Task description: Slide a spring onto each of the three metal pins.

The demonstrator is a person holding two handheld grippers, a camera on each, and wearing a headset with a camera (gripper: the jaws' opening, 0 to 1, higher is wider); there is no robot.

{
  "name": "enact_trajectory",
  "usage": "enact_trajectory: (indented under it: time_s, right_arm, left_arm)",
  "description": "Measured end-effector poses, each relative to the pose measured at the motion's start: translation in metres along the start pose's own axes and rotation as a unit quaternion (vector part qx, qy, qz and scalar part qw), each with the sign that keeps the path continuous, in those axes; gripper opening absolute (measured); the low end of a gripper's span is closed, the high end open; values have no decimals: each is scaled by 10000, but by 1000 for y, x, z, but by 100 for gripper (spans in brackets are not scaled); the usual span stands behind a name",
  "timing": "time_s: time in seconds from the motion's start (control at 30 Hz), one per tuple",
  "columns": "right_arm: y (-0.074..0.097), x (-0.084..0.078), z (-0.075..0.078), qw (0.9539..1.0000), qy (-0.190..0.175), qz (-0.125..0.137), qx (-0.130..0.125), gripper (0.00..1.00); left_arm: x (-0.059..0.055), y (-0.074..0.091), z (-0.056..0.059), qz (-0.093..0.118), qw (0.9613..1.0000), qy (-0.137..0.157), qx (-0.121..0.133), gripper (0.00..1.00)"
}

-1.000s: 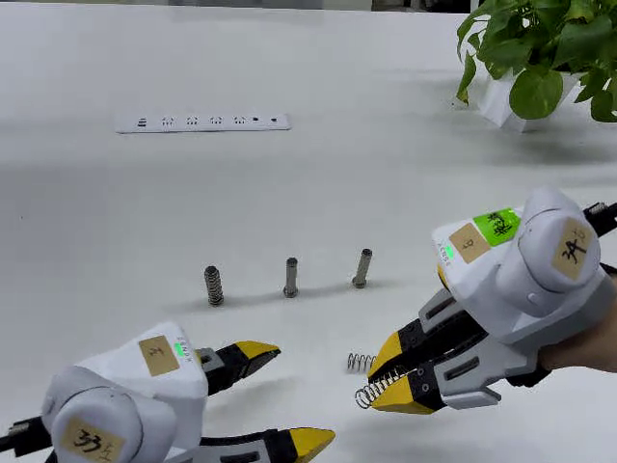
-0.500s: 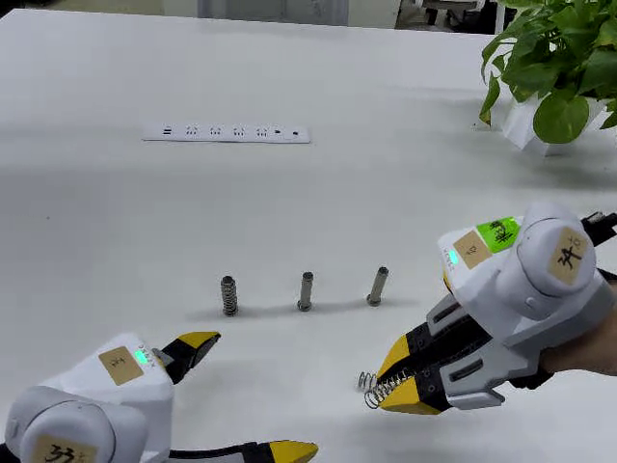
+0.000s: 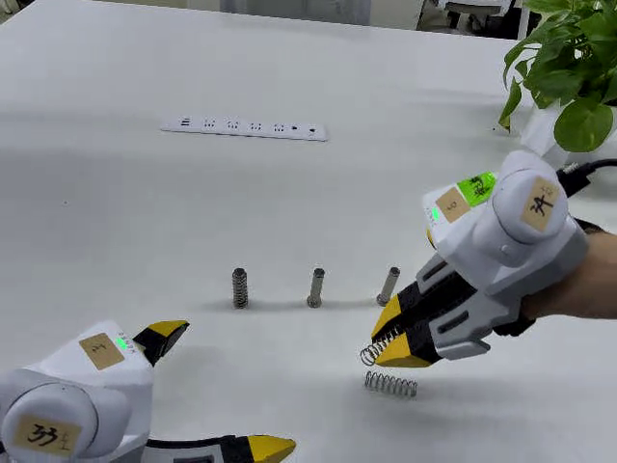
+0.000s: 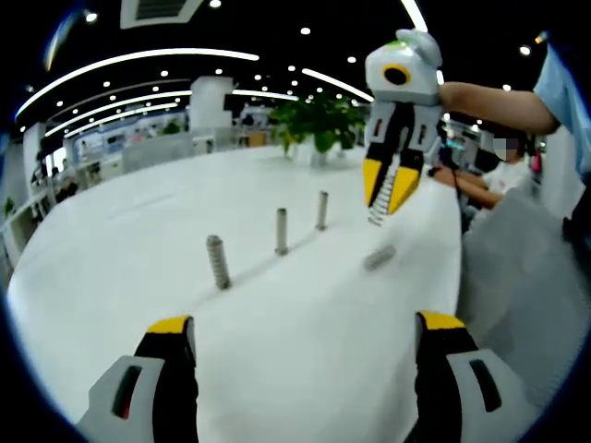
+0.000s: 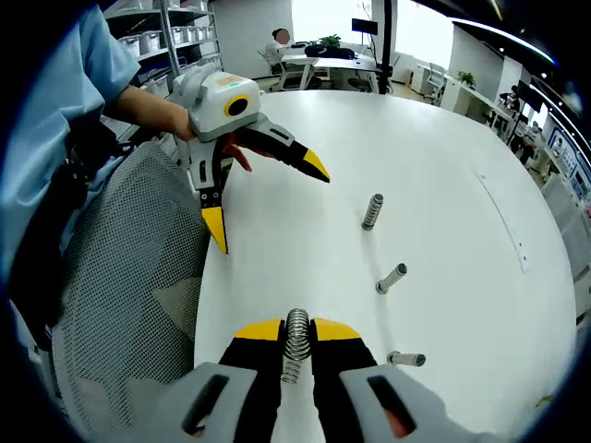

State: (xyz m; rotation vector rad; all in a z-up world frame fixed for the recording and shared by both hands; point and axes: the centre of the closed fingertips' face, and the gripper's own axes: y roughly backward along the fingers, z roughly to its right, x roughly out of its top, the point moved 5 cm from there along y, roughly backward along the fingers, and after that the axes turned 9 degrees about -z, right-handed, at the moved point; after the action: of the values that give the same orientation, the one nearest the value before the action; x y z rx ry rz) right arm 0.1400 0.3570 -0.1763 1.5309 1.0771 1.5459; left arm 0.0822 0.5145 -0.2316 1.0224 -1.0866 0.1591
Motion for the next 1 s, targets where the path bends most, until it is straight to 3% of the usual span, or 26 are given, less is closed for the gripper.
enact_trajectory:
  time_s: [0.23, 0.6, 1.0]
  right_arm:
    - [1, 12, 30, 9993, 270, -224, -112, 12]
    - [6, 33, 58, 9963, 629, -529, -237, 13]
    - [-2, 43, 71, 9851, 1225, -1154, -357, 13]
  left_arm:
    - [0, 2, 0, 2, 10000, -53, 22, 100]
    - [5, 2, 1, 84, 9999, -79, -11, 100]
    - [3, 3, -4, 89, 9999, -127, 35, 100]
